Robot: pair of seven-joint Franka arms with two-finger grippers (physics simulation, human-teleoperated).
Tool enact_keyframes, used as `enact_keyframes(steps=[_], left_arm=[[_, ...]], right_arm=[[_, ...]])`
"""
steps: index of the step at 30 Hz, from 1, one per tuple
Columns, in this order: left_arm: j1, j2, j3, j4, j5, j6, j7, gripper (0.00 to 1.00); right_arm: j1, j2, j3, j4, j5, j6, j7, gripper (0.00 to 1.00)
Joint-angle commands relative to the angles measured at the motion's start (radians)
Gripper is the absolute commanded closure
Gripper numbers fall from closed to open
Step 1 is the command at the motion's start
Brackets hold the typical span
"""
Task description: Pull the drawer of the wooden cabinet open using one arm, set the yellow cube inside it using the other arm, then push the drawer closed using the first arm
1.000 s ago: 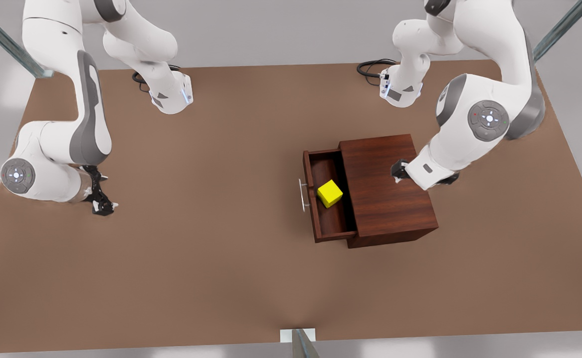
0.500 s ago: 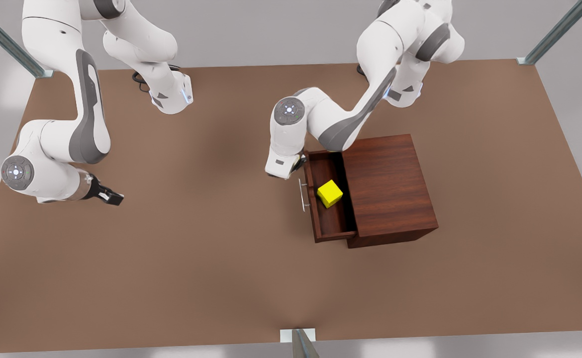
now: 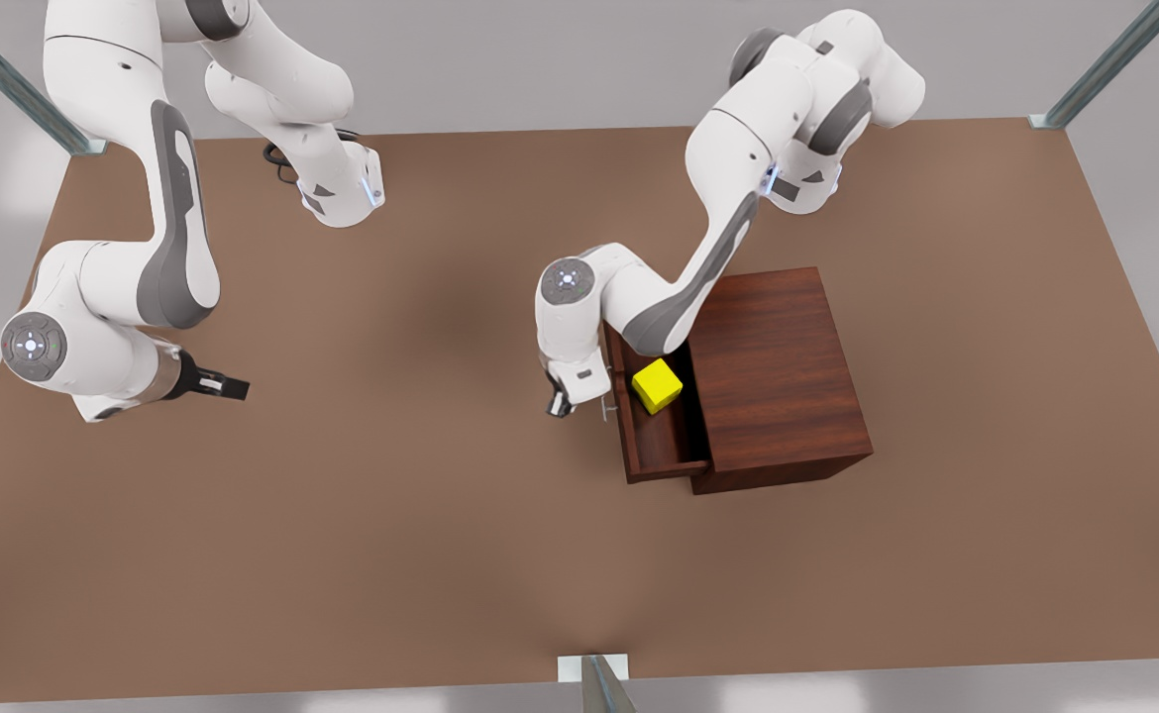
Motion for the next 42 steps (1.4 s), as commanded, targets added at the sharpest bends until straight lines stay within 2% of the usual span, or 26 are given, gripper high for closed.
enact_keyframes(steps=[1, 7, 12, 25, 42], left_arm=[[0.000, 0.003, 0.000, 0.000, 0.023, 0.022, -0.559, 1.00], [0.020, 0.000, 0.003, -0.040, 0.018, 0.002, -0.421, 1.00], [0.057, -0.016, 0.006, -0.045, 0.008, -0.118, -0.292, 1.00], [0.130, -0.041, 0.006, -0.045, -0.041, -0.186, -0.102, 1.00], [0.221, -0.073, 0.008, -0.043, -0.041, -0.314, 0.016, 1.00]], right_arm=[[0.000, -0.001, 0.000, 0.001, 0.001, 0.000, -0.204, 0.00], [0.000, -0.001, 0.002, 0.001, 0.001, 0.000, -0.204, 0.00], [0.000, -0.001, 0.002, 0.003, 0.001, 0.000, -0.204, 0.00], [0.000, 0.001, 0.002, 0.011, -0.001, -0.001, -0.204, 0.00], [0.000, 0.001, 0.002, 0.017, -0.001, -0.001, -0.204, 0.00]])
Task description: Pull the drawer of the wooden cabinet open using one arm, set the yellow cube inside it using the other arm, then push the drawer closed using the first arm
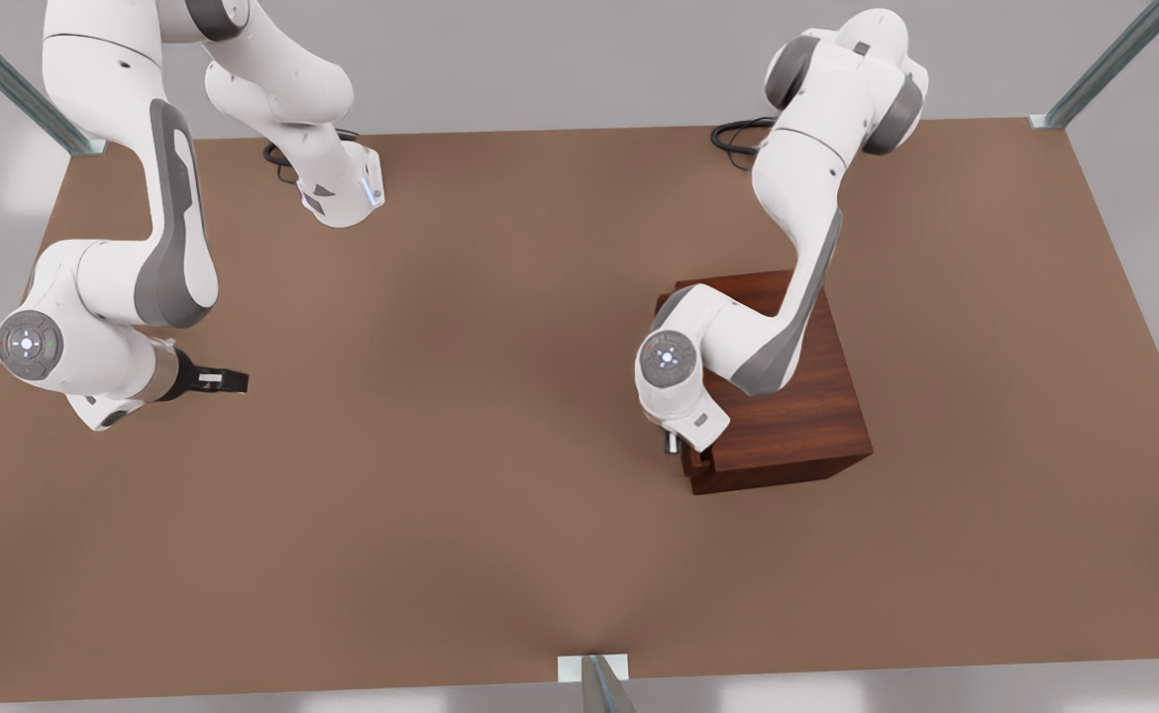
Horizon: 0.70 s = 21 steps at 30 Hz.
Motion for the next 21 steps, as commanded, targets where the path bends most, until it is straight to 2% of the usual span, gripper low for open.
enact_keyframes(steps=[1, 8, 10, 11, 13, 15, 17, 21], left_arm=[[0.012, -0.008, 0.001, 0.000, 0.000, -0.046, 0.103, 1.00], [0.064, -0.037, 0.007, 0.017, -0.006, -0.115, 0.144, 1.00], [0.166, -0.120, 0.001, 0.066, -0.168, -0.193, 0.328, 1.00], [0.245, -0.197, -0.002, 0.072, -0.241, -0.254, 0.557, 0.00], [0.325, -0.303, 0.008, 0.072, -0.239, -0.423, 1.244, 0.00], [0.378, -0.339, 0.031, 0.072, -0.178, -0.569, 1.920, 0.00], [0.443, -0.349, 0.039, 0.064, -0.163, -0.528, 2.207, 0.00], [0.461, -0.346, 0.030, 0.064, -0.253, -0.443, 2.220, 0.00]], right_arm=[[0.000, -0.001, 0.000, 0.001, 0.001, -0.001, -0.021, 0.00], [0.000, -0.001, 0.000, 0.001, 0.001, -0.001, -0.028, 0.00], [0.000, -0.001, 0.000, 0.003, 0.001, -0.001, -0.028, 0.00], [0.000, -0.001, 0.000, 0.003, 0.001, -0.001, -0.028, 0.00], [0.000, -0.001, 0.000, 0.009, 0.001, -0.001, -0.027, 0.00], [-0.001, -0.001, 0.000, 0.009, 0.001, -0.001, -0.027, 0.00], [-0.001, -0.001, 0.000, 0.009, 0.001, -0.001, -0.027, 0.00], [-0.001, -0.001, 0.000, 0.009, 0.001, -0.001, -0.027, 0.00]])
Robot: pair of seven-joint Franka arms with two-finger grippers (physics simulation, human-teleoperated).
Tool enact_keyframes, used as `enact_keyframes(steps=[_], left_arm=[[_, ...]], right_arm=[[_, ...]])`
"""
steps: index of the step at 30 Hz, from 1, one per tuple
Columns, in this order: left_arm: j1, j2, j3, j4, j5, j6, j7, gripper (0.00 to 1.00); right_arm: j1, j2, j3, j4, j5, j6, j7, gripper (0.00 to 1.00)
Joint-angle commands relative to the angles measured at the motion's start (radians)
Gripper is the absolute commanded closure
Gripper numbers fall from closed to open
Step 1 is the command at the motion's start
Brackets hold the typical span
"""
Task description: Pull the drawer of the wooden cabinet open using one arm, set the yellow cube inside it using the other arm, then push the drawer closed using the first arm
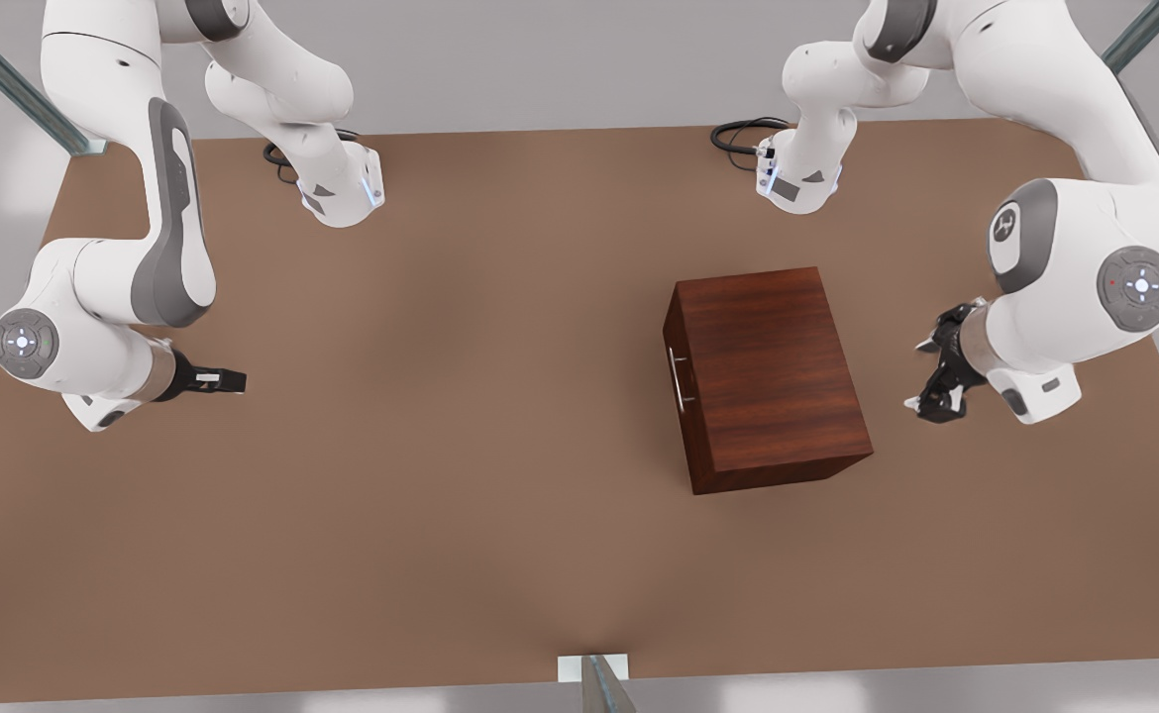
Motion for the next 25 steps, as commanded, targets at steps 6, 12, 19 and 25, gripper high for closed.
enact_keyframes(steps=[6, 12, 19, 25], left_arm=[[0.023, -0.001, -0.051, 0.005, -0.036, -0.013, 1.304, 0.00], [0.045, 0.005, -0.058, -0.001, -0.024, 0.002, 1.303, 0.00], [0.055, 0.005, -0.062, -0.003, -0.021, 0.011, 1.299, 0.00], [0.054, 0.007, -0.062, -0.003, -0.023, 0.019, 1.298, 0.00]], right_arm=[[0.000, -0.001, 0.000, 0.000, 0.001, 0.000, -0.009, 0.00], [0.000, -0.001, 0.000, 0.000, 0.001, -0.002, -0.010, 0.00], [-0.006, -0.001, 0.000, 0.000, -0.002, -0.002, -0.012, 0.00], [-0.008, -0.001, 0.000, 0.000, -0.002, -0.002, -0.012, 0.00]])
